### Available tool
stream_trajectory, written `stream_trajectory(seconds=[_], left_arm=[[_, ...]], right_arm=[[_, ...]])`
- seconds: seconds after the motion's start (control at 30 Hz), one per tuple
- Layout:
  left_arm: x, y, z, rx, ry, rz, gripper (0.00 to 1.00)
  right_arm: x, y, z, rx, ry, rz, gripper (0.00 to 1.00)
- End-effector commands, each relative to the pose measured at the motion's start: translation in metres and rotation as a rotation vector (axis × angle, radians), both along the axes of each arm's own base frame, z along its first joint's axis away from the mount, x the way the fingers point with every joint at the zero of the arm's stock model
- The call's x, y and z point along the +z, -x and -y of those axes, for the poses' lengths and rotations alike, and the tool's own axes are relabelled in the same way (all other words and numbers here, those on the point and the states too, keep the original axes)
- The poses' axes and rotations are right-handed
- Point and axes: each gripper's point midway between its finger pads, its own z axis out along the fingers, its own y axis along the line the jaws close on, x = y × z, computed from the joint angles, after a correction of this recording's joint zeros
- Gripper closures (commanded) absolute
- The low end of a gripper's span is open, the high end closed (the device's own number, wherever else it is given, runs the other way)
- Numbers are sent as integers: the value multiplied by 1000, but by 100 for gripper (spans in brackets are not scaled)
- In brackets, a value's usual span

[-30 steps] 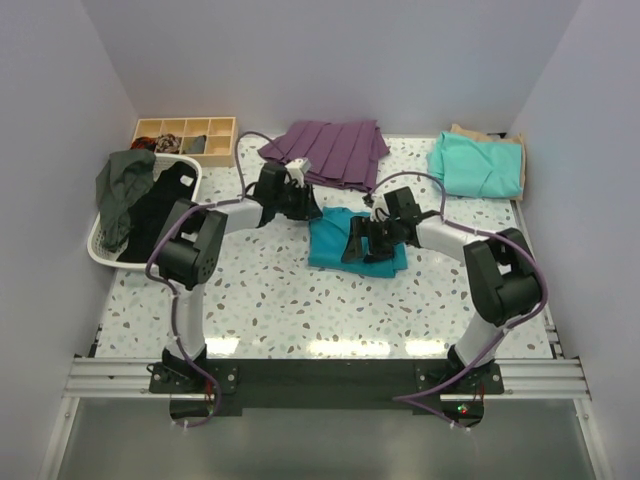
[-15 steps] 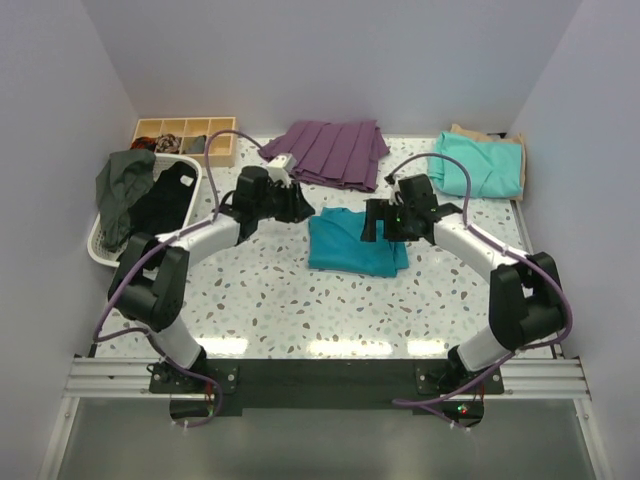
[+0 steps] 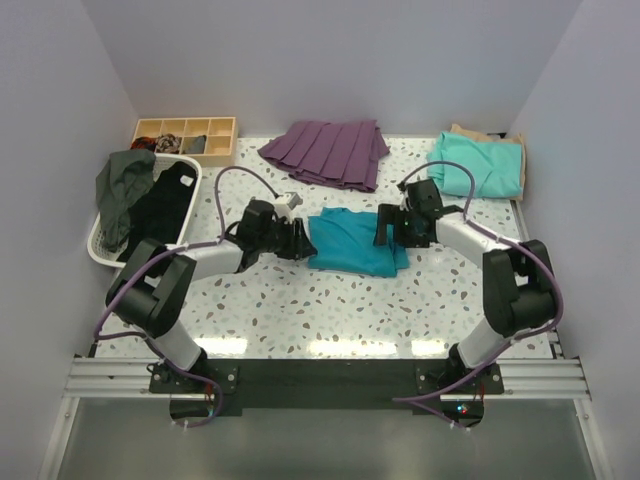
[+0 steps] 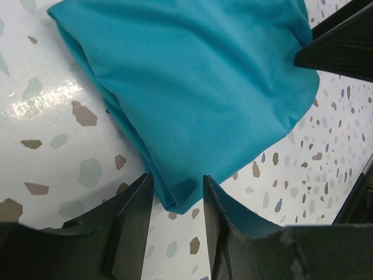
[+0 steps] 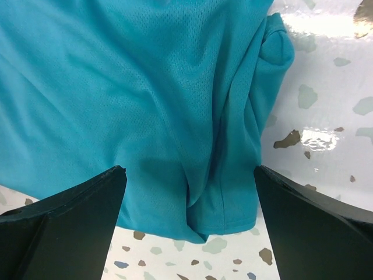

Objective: Fold and stack the t-shirts
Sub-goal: Smooth out wrinkles on the folded tshirt

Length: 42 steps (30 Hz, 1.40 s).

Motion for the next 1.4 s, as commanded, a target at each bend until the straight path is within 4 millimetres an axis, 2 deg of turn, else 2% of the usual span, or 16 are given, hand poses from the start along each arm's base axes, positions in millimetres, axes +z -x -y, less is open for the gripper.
stream_trajectory(seconds=[0.0,0.13,0.27,0.47,0.5,0.53,0.57,0.7,0.77,0.8,0.87,0.9,1.0,1.17,1.27,1.37], left_arm=[[24,-9,18,-33,73,77,56],[23,-7,26,-53,74,68,56],[17,-1,33,-74,72,53,56],[8,10,41,-100,77,27,56],[7,11,42,-102,78,24,56],[5,13,42,-105,78,17,56],[4,13,43,-106,80,19,56],[-3,17,41,-107,75,2,56],[-8,18,40,-106,69,-6,56],[-8,18,40,-106,67,-4,57],[-10,19,39,-106,64,-8,57],[-12,19,39,-104,60,-9,57],[-8,15,40,-106,58,7,57],[-5,9,36,-96,22,25,57],[9,0,30,-51,-5,70,58],[29,-10,17,37,-32,137,57]], right_arm=[[-12,0,-10,18,-62,-9,4],[-20,4,-21,48,-134,-22,6],[-15,2,-35,77,-220,8,19],[-19,3,-39,74,-380,-10,81],[-19,1,-39,72,-412,-4,100],[-14,-7,-37,68,-457,30,100],[-15,1,-42,66,-545,-12,100],[-3,-5,-40,57,-752,1,100],[-1,-7,-37,59,-782,-3,99],[1,-7,-37,63,-778,2,85],[0,-5,-34,75,-743,0,53],[2,-5,-32,79,-723,5,50],[9,-10,-18,71,-594,39,42],[27,-17,26,-36,-294,120,35],[39,-18,45,-96,-195,160,30],[40,-19,51,-112,-165,165,27]])
